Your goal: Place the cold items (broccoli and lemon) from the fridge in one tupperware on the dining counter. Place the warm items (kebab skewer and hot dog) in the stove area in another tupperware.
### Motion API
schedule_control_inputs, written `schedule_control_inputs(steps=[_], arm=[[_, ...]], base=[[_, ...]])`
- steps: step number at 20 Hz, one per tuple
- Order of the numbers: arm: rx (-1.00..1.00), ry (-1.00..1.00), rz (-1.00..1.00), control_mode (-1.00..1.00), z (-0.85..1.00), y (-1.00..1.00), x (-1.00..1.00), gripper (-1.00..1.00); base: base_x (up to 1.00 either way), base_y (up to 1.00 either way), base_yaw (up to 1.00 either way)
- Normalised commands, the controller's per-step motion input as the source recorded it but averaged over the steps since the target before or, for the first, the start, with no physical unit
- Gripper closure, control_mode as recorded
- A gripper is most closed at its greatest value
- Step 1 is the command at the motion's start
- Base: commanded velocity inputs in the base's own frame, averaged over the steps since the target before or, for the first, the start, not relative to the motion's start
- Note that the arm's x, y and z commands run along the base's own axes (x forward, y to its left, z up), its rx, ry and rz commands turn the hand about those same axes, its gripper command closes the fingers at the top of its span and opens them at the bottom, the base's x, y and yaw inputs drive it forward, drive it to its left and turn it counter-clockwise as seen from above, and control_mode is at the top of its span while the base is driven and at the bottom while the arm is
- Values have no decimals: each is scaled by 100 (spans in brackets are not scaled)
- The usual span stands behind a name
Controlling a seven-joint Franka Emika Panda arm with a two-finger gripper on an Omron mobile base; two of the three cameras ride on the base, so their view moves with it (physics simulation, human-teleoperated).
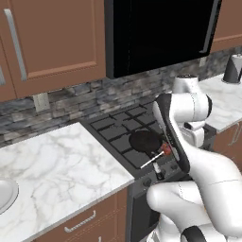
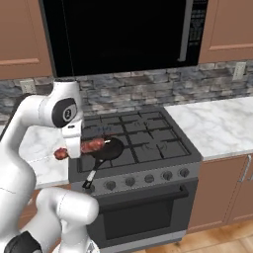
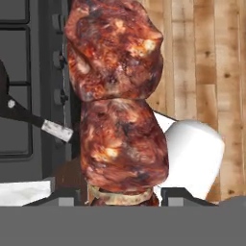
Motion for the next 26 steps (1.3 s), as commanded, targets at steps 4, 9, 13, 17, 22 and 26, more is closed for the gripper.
schedule_control_inputs(steps=[4,9,13,17,22,26], arm=[[7,-2,-32,-100,12,14,-71,100],[13,0,-57,-100,0,10,-33,100],[-3,3,-7,-100,0,16,0,100],[0,-1,-2,-100,0,-6,-17,100],[0,0,0,100,0,0,0,100],[0,0,0,100,0,0,0,100]], base=[[0,0,0],[0,0,0],[0,0,0],[0,0,0],[-82,-48,-37],[-13,-75,-67]])
